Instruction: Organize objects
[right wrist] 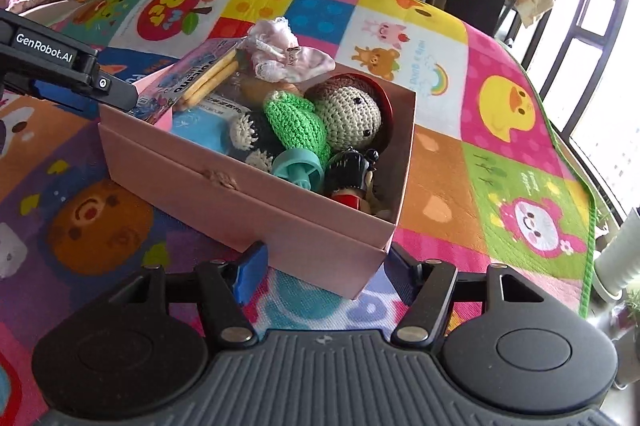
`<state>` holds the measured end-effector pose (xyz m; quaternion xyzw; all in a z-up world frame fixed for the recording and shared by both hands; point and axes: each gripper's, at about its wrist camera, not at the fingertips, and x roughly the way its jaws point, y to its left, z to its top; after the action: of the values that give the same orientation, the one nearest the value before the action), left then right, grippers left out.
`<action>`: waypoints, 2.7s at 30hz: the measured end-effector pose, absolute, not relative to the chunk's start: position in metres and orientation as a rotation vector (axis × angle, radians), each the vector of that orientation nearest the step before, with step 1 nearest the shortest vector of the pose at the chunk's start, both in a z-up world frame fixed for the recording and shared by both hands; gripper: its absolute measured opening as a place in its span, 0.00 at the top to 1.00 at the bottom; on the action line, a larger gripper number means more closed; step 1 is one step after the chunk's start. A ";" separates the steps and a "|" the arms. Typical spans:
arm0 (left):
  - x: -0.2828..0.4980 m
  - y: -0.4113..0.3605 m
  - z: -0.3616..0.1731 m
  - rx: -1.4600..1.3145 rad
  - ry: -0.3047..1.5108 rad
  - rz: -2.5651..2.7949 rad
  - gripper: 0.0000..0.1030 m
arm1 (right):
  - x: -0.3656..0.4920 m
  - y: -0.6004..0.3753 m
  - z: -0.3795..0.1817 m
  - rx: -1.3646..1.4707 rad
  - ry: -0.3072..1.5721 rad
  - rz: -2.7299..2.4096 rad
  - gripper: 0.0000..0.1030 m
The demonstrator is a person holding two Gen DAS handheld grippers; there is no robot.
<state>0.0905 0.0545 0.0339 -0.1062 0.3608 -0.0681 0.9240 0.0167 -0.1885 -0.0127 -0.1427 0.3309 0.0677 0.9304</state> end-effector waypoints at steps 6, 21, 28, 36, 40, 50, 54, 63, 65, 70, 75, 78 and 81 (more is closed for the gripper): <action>0.095 0.075 0.026 -0.238 0.712 -0.095 0.02 | 0.029 -0.166 -0.014 -0.303 0.670 0.129 0.37; 0.105 0.103 0.017 -0.302 0.663 -0.111 0.01 | 0.050 -0.131 -0.023 -0.419 0.676 0.084 0.36; 0.088 0.107 0.028 -0.356 0.578 -0.066 0.02 | 0.042 -0.135 -0.015 -0.332 0.672 0.073 0.35; 0.030 0.088 0.058 -0.228 0.526 -0.140 0.02 | 0.003 -0.145 -0.011 -0.196 0.726 0.089 0.19; 0.000 0.064 0.044 -0.150 0.608 -0.236 0.02 | -0.026 -0.148 -0.015 -0.128 0.749 0.103 0.14; -0.039 0.039 0.003 -0.001 0.701 -0.102 0.02 | -0.060 -0.165 -0.032 -0.026 0.785 0.077 0.00; -0.033 0.035 -0.009 0.028 0.708 -0.039 0.02 | -0.061 -0.167 -0.032 -0.023 0.773 0.075 0.00; -0.019 0.031 -0.012 0.009 0.688 0.002 0.01 | -0.039 -0.174 -0.039 -0.025 0.697 0.069 0.00; -0.017 0.031 -0.012 0.006 0.688 0.006 0.01 | -0.036 -0.175 -0.040 -0.018 0.693 0.063 0.00; -0.013 0.028 -0.013 0.008 0.688 0.014 0.01 | -0.029 -0.172 -0.040 -0.024 0.692 0.068 0.00; -0.010 0.027 -0.013 0.007 0.688 0.015 0.01 | -0.023 -0.170 -0.040 -0.026 0.692 0.069 0.00; -0.010 0.027 -0.013 0.003 0.687 0.013 0.01 | -0.024 -0.170 -0.040 -0.021 0.691 0.070 0.00; -0.009 0.027 -0.013 -0.003 0.687 0.012 0.01 | -0.024 -0.171 -0.040 -0.022 0.691 0.070 0.00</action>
<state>-0.0087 0.0272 -0.0127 -0.0016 0.3369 0.0059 0.9415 -0.0241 -0.1706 -0.0395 -0.0106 0.3384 0.0344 0.9403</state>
